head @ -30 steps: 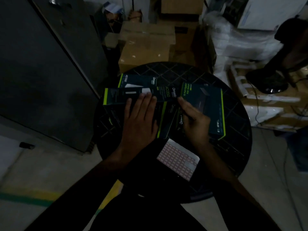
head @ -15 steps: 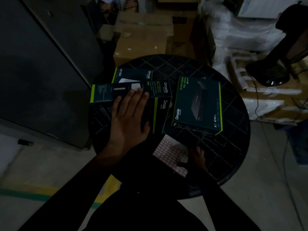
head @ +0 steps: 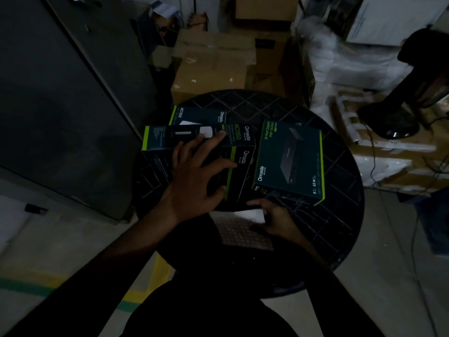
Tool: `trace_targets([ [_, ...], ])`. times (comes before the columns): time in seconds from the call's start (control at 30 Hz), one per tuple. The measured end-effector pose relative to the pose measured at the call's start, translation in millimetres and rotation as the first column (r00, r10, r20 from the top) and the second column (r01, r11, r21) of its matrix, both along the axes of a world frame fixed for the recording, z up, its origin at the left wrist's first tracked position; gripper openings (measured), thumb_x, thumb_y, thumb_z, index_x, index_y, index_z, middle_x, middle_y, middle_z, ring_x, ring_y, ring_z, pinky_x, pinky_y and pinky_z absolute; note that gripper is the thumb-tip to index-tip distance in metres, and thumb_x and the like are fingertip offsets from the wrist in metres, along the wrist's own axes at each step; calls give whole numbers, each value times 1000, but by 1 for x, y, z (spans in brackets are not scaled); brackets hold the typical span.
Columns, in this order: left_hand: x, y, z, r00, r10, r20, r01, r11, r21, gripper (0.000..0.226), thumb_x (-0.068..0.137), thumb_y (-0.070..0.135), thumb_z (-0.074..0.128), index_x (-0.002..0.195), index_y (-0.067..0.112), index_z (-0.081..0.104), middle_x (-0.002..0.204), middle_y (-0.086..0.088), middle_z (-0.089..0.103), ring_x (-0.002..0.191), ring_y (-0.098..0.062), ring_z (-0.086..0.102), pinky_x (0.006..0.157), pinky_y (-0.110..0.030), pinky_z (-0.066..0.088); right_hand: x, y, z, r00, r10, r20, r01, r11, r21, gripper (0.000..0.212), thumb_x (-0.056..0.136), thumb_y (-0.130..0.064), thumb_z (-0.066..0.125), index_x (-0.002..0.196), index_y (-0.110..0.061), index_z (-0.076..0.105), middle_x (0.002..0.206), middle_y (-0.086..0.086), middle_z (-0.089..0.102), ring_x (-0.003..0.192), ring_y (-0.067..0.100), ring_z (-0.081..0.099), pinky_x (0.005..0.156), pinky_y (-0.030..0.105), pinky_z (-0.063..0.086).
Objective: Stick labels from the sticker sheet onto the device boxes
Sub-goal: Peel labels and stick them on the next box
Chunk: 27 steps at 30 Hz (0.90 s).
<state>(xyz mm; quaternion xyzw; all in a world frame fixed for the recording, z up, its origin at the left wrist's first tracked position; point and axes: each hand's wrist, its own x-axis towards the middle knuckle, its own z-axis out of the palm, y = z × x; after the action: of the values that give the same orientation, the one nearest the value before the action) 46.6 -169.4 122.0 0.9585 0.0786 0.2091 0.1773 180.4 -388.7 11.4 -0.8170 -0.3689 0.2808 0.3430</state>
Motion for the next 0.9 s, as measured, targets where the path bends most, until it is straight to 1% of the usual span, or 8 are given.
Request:
trace_targets([
  [0.1,-1,5,3,997,-64,-47,59,994,-90,30,77,48,68,105,37,70,165,11,12,152,-29,3,117,-59,-4,-4,15,36,999,-9,-48,16,990,142,58,76,-17,86,122,-40,61,105,-15,69,97,-7,63,79,14,49],
  [0.17,-2,9,5,990,-111,-85,100,988,-117,23,80,56,64,91,38,72,165,14,8,152,-27,-7,117,-57,-12,-11,26,63,998,4,-57,10,969,247,61,74,-19,88,125,-35,60,105,-7,72,96,6,68,78,27,57],
  [0.27,-4,15,9,977,-170,-127,143,970,-197,23,82,57,68,78,35,73,165,18,3,151,-20,-18,115,-47,-22,-19,38,88,995,-23,-100,56,939,338,60,72,-18,89,119,-31,55,87,6,71,82,24,71,72,47,60],
  [0.37,-4,19,10,971,-185,-150,142,955,-260,28,78,56,69,76,29,73,165,16,4,150,-13,-18,112,-37,-25,-25,45,103,992,-80,-101,115,902,417,55,70,-16,90,102,-24,47,87,0,61,76,15,65,64,46,59],
  [0.5,-1,18,14,974,-148,-174,86,943,-322,49,74,68,51,81,25,74,165,12,10,150,-10,-13,116,-41,-19,-30,47,108,987,-100,-129,149,877,457,46,70,-10,89,96,-19,52,82,-4,61,68,20,65,57,39,58],
  [0.7,1,22,13,975,-147,-164,79,929,-362,50,75,67,50,83,23,73,164,9,16,152,-16,-4,120,-52,-9,-38,48,107,974,-221,-53,219,847,484,27,76,-16,85,99,-22,72,103,-9,73,89,6,70,77,31,60],
  [0.77,1,22,14,975,-143,-168,72,926,-370,43,78,62,57,84,22,73,163,10,17,152,-16,-3,120,-52,-7,-37,48,106,968,-244,66,176,840,513,18,79,-19,83,95,-16,75,114,-8,71,103,2,67,80,27,59],
  [0.9,1,20,15,977,-124,-176,50,926,-374,22,87,40,71,80,19,73,160,15,18,151,-16,-2,119,-58,-3,-38,49,105,914,-302,272,120,840,528,12,80,-16,83,89,-12,76,126,-2,66,109,4,65,80,24,57],
])
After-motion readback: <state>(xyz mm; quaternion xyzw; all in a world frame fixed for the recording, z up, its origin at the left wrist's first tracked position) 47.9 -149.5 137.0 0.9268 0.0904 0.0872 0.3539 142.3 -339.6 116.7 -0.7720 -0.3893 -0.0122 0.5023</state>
